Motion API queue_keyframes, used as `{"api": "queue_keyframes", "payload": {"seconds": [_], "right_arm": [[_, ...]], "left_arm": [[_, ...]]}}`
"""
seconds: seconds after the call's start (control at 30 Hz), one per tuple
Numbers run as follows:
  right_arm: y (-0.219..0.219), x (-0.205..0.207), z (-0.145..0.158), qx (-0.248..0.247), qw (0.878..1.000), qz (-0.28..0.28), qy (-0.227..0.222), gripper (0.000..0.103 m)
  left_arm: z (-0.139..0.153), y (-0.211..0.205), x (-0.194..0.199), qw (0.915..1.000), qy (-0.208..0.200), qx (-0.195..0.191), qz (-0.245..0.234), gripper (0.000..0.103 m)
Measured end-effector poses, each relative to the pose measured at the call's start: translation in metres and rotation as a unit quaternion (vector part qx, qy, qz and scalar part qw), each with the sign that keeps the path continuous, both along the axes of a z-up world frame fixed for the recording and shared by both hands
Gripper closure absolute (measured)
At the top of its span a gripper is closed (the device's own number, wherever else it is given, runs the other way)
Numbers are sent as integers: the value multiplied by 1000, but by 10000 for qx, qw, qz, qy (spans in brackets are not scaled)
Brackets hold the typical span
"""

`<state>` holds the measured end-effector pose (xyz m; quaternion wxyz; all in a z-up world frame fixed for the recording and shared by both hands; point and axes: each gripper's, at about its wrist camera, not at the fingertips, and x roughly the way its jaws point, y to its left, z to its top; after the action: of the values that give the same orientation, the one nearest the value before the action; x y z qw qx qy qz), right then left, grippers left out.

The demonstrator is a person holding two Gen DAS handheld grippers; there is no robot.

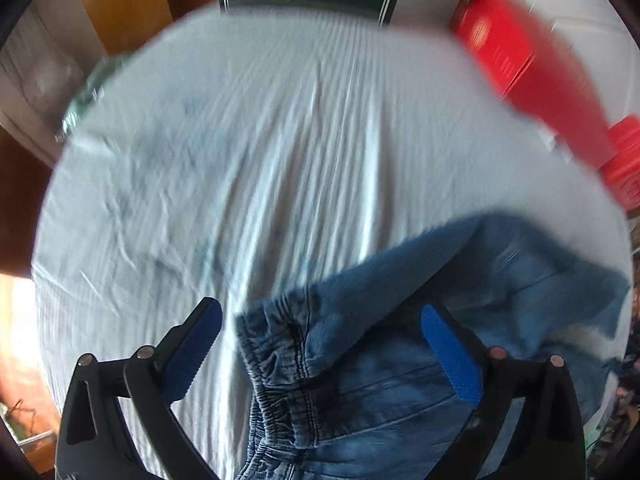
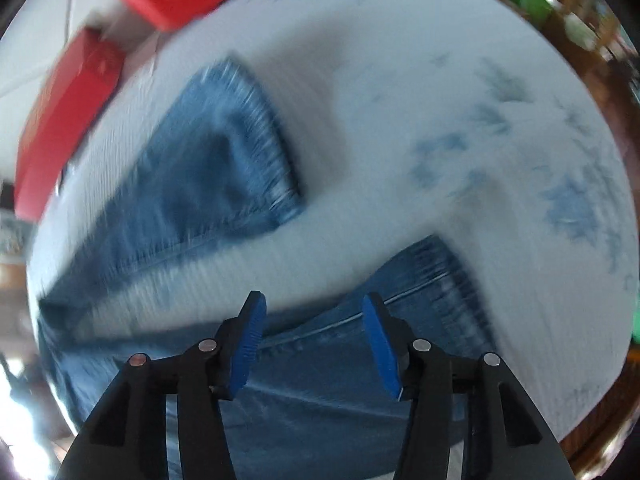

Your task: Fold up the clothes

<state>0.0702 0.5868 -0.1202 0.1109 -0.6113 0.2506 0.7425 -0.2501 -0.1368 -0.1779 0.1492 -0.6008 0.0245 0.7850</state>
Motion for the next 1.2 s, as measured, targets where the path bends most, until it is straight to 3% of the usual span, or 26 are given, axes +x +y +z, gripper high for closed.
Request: {"api": "queue_keyframes", "payload": {"seconds": [0.1,0.17,0.3,0.37,0.4,0.43,0.5,0.6,0.67,0.73,0.83,0.87,0.9,0.93,0.97,1.0,1.07,1.13,1.2], "right_arm": [[-20,3,-16,278,9992,291,-27,40],[-27,5,-19,464,9982,384,10,36],[-32,11,-22,493,9975,476,197,15],[-36,9,-23,660,9964,541,8,15],[-34,6,-22,757,9958,505,-140,24],[-32,4,-21,839,9950,466,-264,50],[-21,-1,-4,649,9973,323,66,97],[-4,-24,27,921,9930,313,673,97],[1,-42,31,966,9921,344,729,89],[5,-64,28,1067,9917,347,633,77],[1,-98,3,1267,9909,355,287,77],[4,-103,-5,1276,9911,335,163,77],[5,-107,-14,1247,9916,346,66,77],[3,-117,-24,1227,9917,374,-48,77],[3,-122,-31,1256,9911,417,-149,76],[0,-124,-28,1351,9896,491,-12,77],[-10,-130,-26,1527,9849,791,-197,99],[-22,-132,-8,1901,9757,1087,-37,100],[-27,-127,34,2557,9585,1137,541,100]], "left_arm": [[9,-1,-7,9998,163,-127,49,1],[-6,-12,-3,9996,-9,-279,108,1],[-35,-21,18,9985,-254,-441,184,1],[-52,-27,26,9978,-351,-538,189,1],[-62,-28,26,9971,-416,-609,207,1],[-71,-29,26,9963,-483,-681,227,1],[-83,-28,23,9956,-564,-706,248,1],[-85,-26,19,9967,-466,-602,264,0],[-84,-23,18,9972,-393,-591,222,0],[-81,-20,18,9975,-377,-571,167,0],[-79,-20,17,9975,-393,-557,198,0],[-78,-20,16,9973,-423,-545,255,3],[-74,-18,15,9975,-396,-515,282,23],[-67,-13,15,9978,-331,-504,269,50],[-59,-7,13,9981,-283,-470,280,62],[-50,-2,11,9979,-138,-553,297,63],[-30,8,11,9965,225,-754,273,63],[-5,15,12,9942,605,-859,225,64],[19,20,14,9922,945,-782,199,64]]}}
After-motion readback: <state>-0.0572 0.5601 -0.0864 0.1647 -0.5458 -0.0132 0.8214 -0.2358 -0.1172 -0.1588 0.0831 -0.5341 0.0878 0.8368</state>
